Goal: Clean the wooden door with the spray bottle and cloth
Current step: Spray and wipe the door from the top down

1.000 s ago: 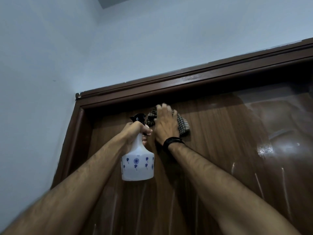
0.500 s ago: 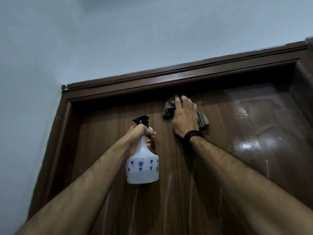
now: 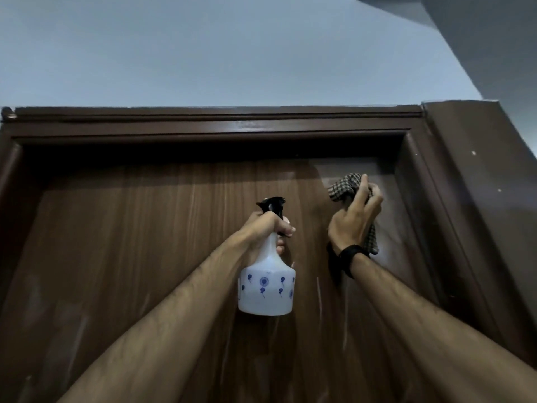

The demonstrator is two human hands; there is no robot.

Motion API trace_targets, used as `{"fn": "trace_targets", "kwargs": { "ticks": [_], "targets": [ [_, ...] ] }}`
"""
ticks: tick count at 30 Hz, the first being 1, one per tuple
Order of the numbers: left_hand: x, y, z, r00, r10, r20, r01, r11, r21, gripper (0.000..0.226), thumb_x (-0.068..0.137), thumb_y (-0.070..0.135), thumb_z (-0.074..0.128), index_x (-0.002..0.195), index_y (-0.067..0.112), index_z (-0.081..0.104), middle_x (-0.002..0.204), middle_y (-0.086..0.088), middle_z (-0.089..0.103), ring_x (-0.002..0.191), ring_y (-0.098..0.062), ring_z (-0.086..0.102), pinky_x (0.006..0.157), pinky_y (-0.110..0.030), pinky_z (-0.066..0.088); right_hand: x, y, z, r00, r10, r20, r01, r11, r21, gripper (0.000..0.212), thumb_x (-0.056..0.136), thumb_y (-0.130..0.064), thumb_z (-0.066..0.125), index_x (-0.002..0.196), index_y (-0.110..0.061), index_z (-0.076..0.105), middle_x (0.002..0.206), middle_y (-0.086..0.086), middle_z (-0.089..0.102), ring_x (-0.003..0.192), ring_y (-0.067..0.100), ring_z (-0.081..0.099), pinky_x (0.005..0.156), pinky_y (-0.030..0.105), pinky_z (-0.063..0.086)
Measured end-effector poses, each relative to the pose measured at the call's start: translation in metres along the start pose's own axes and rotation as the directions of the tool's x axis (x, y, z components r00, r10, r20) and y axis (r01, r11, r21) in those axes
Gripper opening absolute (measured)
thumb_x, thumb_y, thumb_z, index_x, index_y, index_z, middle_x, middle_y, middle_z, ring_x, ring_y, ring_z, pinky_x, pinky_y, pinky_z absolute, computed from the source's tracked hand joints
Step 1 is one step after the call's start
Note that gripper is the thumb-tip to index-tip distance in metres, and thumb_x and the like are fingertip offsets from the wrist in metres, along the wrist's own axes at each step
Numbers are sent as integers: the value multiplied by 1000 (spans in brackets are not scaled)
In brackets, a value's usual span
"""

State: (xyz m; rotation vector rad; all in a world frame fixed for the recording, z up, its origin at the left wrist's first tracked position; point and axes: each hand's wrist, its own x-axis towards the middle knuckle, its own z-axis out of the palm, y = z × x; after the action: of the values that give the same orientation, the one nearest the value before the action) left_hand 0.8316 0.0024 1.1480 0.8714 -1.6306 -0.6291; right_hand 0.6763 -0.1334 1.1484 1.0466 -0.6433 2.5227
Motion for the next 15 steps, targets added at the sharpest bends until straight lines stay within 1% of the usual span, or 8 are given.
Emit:
{"fn": "trace_targets", "kwargs": {
  "ticks": [4,6,8,11,13,15],
  "targets": [
    [17,10,52,999,19,26,-20,1000,17,17,82,-8,58,88,7,54,70,-7,52,52,-13,45,49,-25,41,38,42,-28,997,-80,23,81,995,-55,75,76,15,43,149,-4,39,140,21,38,127,34,41,113,45,36],
    [24,13,72,999,12,32,-13,1000,28,16,82,-8,58,81,8,54,68,-6,51,51,-12,45,48,-25,41,52,59,-39,993,-104,54,108,990,-89,73,78,15,44,149,-3,39,140,22,38,127,36,40,113,46,35],
    [28,15,91,1000,-12,11,12,999,49,23,82,-8,58,70,10,52,62,-5,48,48,-12,43,47,-24,40,60,73,-47,987,-124,106,134,986,-94,69,81,14,43,149,-2,39,139,24,38,126,37,40,112,47,36],
    [33,14,114,998,-39,-41,43,995,93,24,79,-9,59,67,11,51,58,-5,47,46,-13,43,47,-25,39,53,86,-52,955,-214,203,240,964,-112,59,90,3,35,149,-3,40,139,23,39,127,37,41,110,49,39],
    [35,14,126,998,-48,-47,53,993,103,22,79,-8,59,69,10,52,57,-4,46,47,-14,42,49,-26,38,44,90,-51,940,-231,251,262,960,-97,56,93,-6,30,148,-4,41,138,21,40,126,35,42,108,48,41],
    [37,15,134,996,-47,-70,54,993,100,18,79,-9,58,72,8,54,57,-4,45,47,-14,41,49,-26,37,36,94,-49,929,-224,295,257,963,-76,54,94,-5,36,148,-4,42,137,20,41,126,33,43,107,49,42]
  ]
}}
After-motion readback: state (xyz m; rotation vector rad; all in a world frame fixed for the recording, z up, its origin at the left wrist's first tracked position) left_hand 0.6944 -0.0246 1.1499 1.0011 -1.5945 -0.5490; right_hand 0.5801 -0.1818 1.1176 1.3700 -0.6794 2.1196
